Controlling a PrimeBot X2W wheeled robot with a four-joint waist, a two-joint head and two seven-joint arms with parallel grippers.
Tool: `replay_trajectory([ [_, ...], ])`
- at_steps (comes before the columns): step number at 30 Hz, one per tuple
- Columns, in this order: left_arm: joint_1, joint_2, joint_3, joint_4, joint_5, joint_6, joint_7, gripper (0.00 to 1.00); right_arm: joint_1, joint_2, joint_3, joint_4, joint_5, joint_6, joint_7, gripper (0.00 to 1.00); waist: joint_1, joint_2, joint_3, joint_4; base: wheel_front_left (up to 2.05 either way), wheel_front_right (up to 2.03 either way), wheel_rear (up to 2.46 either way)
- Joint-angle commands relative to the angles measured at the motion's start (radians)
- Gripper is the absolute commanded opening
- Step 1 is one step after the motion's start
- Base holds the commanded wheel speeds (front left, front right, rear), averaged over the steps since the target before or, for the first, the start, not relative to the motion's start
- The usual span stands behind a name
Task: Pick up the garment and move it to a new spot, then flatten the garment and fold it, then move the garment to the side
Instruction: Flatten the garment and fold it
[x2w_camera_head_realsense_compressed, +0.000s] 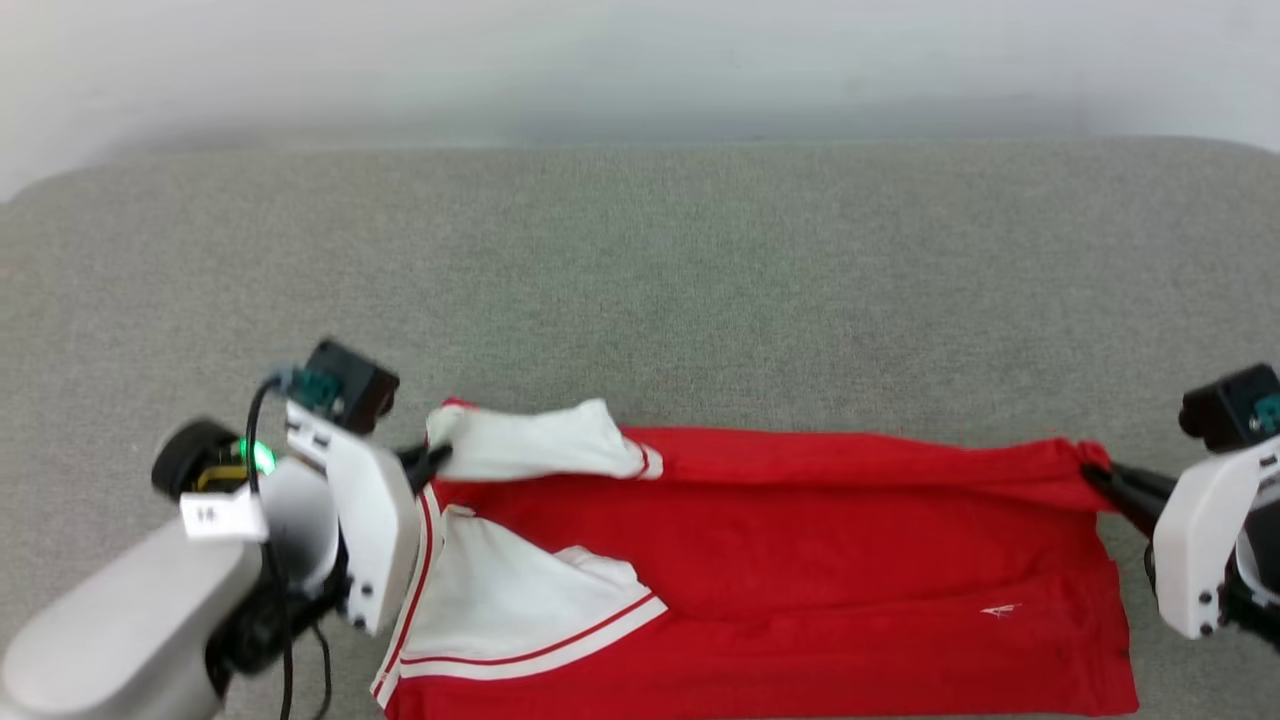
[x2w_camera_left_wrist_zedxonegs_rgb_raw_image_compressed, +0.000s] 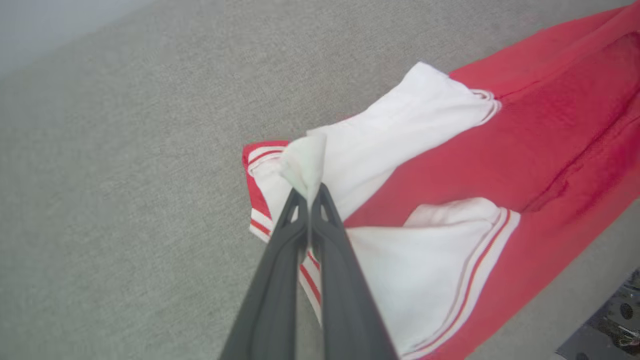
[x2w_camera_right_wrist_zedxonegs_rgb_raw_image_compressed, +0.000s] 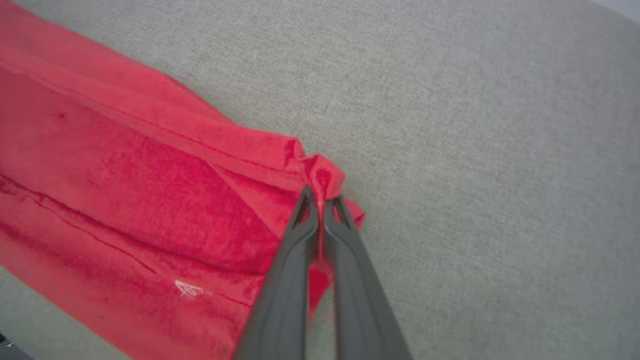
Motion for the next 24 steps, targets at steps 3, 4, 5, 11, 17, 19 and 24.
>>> replay_trajectory([
  [3, 0.093, 0.030, -0.002, -0.046, -0.024, 0.038, -0.029, 0.00, 0.074, -0.003, -0.021, -0.028, 0.006, -0.002, -0.007, 0.00, 0.0001, -0.0001, -0.038, 0.006, 0.00, 0.00, 0.00],
  [4, 0.118, 0.038, -0.001, -0.058, -0.031, 0.048, -0.038, 0.00, 0.095, -0.003, -0.029, -0.037, 0.007, -0.002, -0.007, 0.00, 0.0001, -0.0001, -0.042, 0.008, 0.00, 0.00, 0.00],
  [5, 0.141, 0.045, -0.003, -0.069, -0.038, 0.054, -0.045, 0.00, 0.119, -0.003, -0.035, -0.046, 0.010, -0.002, -0.004, 0.00, 0.0001, -0.0001, -0.048, 0.011, 0.00, 0.00, 0.00],
  [11, 0.252, 0.056, -0.019, -0.089, -0.080, 0.082, -0.075, 0.00, 0.245, -0.008, -0.074, -0.084, 0.020, -0.002, 0.024, 0.00, 0.0001, -0.0001, -0.053, 0.022, 0.00, 0.00, 0.00],
  [17, 0.307, 0.024, -0.041, -0.042, -0.098, 0.089, -0.084, 0.00, 0.317, 0.007, -0.090, -0.082, 0.012, -0.002, 0.062, 0.00, 0.0001, -0.0001, -0.019, 0.019, 0.00, 0.00, 0.00],
  [19, 0.315, -0.001, -0.051, -0.013, -0.108, 0.080, -0.090, 0.00, 0.322, 0.018, -0.087, -0.071, 0.007, -0.002, 0.067, 0.00, 0.0001, -0.0001, -0.008, 0.016, 0.00, 0.00, 0.00],
  [24, 0.319, -0.039, -0.042, 0.051, -0.105, 0.079, -0.139, 0.92, 0.334, 0.054, -0.095, -0.063, 0.015, -0.001, 0.041, 1.00, 0.0001, -0.0001, -0.009, 0.018, 0.00, 0.00, 0.00],
])
